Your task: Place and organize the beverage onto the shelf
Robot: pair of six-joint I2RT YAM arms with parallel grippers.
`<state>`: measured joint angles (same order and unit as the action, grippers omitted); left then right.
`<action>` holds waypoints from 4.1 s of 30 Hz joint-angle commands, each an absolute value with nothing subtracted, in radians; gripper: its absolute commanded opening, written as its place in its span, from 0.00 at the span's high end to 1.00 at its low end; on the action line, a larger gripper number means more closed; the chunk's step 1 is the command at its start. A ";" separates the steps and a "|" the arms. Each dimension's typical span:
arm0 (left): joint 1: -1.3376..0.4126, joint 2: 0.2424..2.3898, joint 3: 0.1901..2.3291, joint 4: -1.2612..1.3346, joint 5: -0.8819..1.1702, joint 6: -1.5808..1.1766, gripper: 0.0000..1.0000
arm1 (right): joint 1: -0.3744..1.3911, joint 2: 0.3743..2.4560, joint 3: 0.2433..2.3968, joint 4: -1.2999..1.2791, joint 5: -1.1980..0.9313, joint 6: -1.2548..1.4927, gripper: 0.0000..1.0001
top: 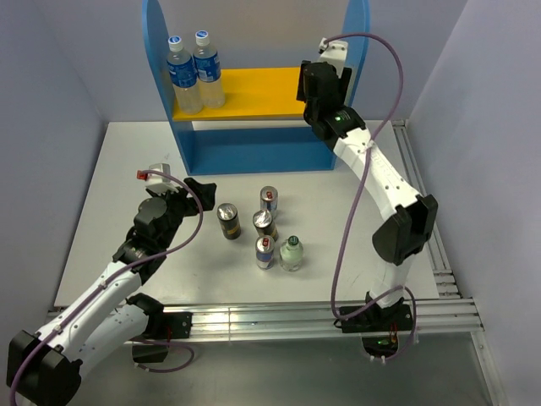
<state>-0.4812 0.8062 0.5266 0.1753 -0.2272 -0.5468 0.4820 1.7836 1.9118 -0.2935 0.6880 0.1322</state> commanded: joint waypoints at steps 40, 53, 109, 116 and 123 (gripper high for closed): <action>-0.479 0.798 0.522 0.193 -0.215 -0.555 0.01 | 0.387 1.964 2.080 -0.178 0.649 0.166 0.00; -0.479 0.784 0.526 0.179 -0.233 -0.548 0.01 | 0.584 1.607 1.735 -0.118 0.736 0.178 0.00; -0.476 0.813 0.525 0.183 -0.239 -0.549 0.01 | 1.493 1.052 0.333 -0.035 1.020 1.083 0.00; -0.476 0.822 0.525 0.189 -0.239 -0.551 0.01 | 1.473 1.153 0.327 0.081 1.135 1.040 0.00; -0.477 0.822 0.523 0.189 -0.244 -0.549 0.01 | 1.442 1.287 0.318 0.297 1.137 0.925 0.01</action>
<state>-0.4812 0.8223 0.5255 0.1532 -0.2337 -0.5446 1.4551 1.2503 0.3195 0.1577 1.0634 0.9684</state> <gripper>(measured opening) 0.994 0.996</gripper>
